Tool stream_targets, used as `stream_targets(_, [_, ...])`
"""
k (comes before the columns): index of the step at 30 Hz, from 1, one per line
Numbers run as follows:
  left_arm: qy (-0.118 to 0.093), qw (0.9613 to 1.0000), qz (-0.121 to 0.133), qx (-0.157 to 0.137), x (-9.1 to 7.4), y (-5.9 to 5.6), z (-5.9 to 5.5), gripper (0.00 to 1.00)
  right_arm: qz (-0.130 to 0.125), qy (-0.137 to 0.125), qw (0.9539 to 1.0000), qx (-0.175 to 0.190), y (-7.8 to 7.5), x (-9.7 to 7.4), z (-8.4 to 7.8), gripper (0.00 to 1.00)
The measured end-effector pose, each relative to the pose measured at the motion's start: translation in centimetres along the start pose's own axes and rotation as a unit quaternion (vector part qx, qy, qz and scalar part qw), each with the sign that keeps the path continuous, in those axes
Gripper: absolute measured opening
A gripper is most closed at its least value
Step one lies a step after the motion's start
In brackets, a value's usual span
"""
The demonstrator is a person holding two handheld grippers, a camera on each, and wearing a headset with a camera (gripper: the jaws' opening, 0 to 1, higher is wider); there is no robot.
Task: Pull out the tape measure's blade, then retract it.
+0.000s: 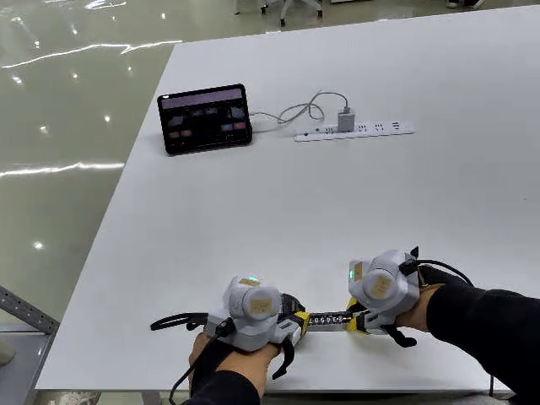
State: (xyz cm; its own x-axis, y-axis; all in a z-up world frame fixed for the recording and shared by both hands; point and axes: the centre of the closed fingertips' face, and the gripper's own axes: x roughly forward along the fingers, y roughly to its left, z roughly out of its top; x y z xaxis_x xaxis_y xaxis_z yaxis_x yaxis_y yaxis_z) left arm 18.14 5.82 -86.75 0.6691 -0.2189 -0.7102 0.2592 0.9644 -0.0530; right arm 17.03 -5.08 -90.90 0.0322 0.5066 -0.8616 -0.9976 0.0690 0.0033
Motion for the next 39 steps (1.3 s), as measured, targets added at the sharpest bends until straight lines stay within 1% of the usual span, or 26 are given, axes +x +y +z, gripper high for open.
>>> stream_targets(2, [0.000, 1.0000, 0.001, 0.001, 0.0, 0.0, 0.0, 0.56, -0.007, -0.007, 1.0000, 0.001, 0.0, 0.0, 0.0, 0.10])
stream_targets(5, [0.000, 1.0000, 0.000, 0.003, 0.0, 0.0, 0.0, 0.56, -0.008, -0.014, 0.9998, 0.007, 0.0, 0.0, 0.0, 0.10])
stream_targets(7, [0.000, 1.0000, 0.001, 0.004, 0.1, 0.0, 0.0, 0.56, -0.005, -0.012, 0.9999, -0.002, -0.1, 0.0, 0.1, 0.10])
stream_targets(11, [0.000, 1.0000, 0.002, 0.003, 0.1, 0.0, 0.0, 0.56, 0.000, -0.006, 1.0000, -0.002, 0.0, 0.2, 0.3, 0.10])
stream_targets(17, [-0.001, 1.0000, 0.001, 0.003, 0.1, 0.0, 0.0, 0.56, -0.001, -0.008, 1.0000, 0.000, 0.0, 0.3, 0.4, 0.10])
stream_targets(22, [-0.002, 1.0000, 0.001, 0.002, 0.1, 0.0, -0.1, 0.56, -0.009, -0.007, 0.9999, 0.009, 0.0, 0.3, 0.5, 0.10])
stream_targets(32, [-0.002, 1.0000, 0.001, 0.000, 0.1, 0.0, 0.0, 0.56, -0.010, -0.013, 0.9998, 0.014, 0.0, 0.6, 1.0, 0.11])
stream_targets(39, [-0.001, 1.0000, 0.001, 0.001, 0.1, 0.0, 0.0, 0.56, -0.010, -0.016, 0.9998, 0.011, 0.1, 0.7, 1.2, 0.11])
